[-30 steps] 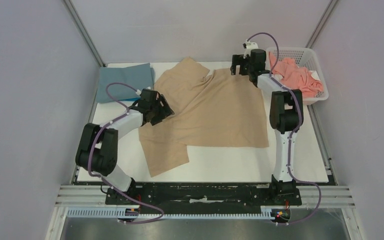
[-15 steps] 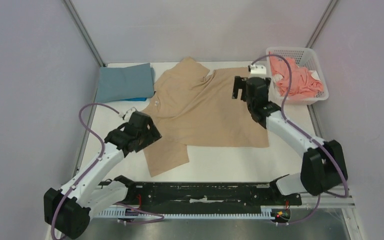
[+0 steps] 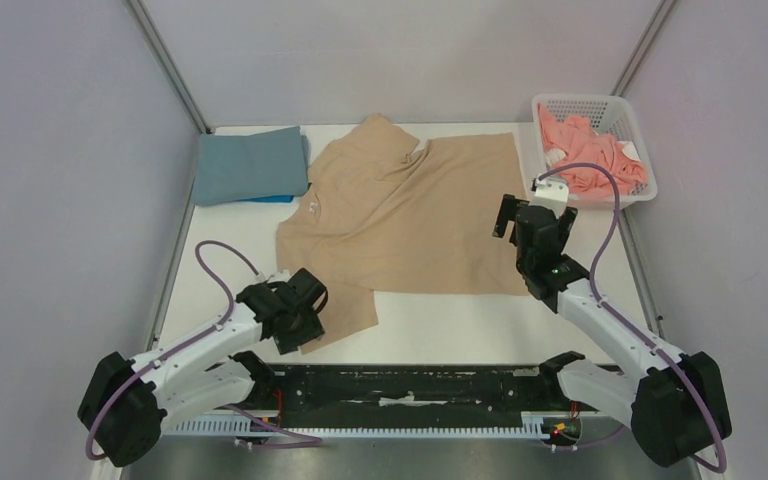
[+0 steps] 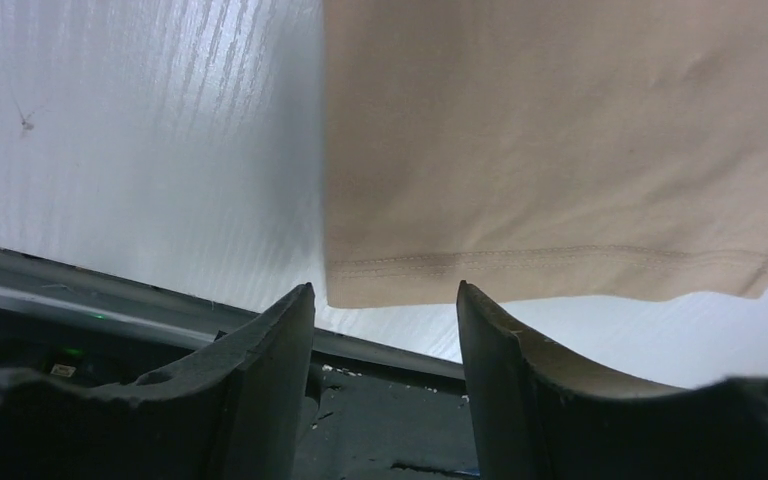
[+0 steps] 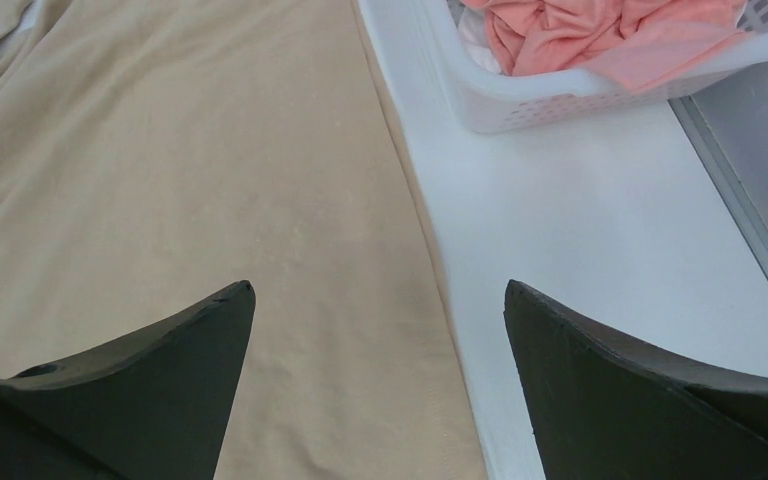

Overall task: Fold and stack the t-shirts
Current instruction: Grab the side of the flattened tshirt closest away from the robot with both arms

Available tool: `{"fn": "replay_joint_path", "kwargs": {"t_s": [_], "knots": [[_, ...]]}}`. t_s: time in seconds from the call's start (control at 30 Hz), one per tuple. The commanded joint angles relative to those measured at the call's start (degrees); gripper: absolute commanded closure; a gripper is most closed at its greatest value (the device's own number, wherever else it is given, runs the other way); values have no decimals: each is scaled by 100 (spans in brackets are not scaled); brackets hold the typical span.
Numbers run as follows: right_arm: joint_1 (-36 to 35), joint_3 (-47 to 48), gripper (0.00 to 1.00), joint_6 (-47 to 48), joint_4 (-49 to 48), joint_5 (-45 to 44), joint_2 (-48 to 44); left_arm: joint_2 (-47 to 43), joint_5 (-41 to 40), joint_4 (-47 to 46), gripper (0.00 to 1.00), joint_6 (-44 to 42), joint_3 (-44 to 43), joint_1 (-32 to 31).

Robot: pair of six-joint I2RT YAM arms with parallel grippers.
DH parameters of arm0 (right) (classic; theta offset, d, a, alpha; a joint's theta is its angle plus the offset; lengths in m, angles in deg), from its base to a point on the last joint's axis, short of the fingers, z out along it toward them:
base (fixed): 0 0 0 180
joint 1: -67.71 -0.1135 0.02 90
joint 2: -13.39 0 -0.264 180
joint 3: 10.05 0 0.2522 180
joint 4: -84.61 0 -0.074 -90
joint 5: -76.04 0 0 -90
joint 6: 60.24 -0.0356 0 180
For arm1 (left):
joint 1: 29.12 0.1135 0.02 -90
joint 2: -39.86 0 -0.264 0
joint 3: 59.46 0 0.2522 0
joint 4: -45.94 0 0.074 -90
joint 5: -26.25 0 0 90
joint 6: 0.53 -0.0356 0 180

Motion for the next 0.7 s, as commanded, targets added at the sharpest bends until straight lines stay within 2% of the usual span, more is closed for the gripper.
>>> {"fn": "replay_joint_path", "kwargs": {"t_s": [0.0, 0.17, 0.33, 0.37, 0.43, 0.67], "knots": [[-19, 154, 2, -55, -19, -235, 148, 170, 218, -589, 42, 478, 310, -57], [-19, 259, 2, -71, 72, -141, 377, 223, 9, -558, 58, 498, 271, -99], [-19, 257, 2, -209, 248, -95, 287, 297, -176, -707, 60, 379, 215, -97], [-18, 238, 2, -237, 243, -74, 242, 324, -177, -741, 65, 347, 203, -97], [-15, 172, 2, -295, 217, 40, 122, 322, -212, -807, 96, 305, 194, -97], [-10, 12, 2, -628, 956, 739, -78, 9, 110, -1657, 98, -274, 309, -97]]}}
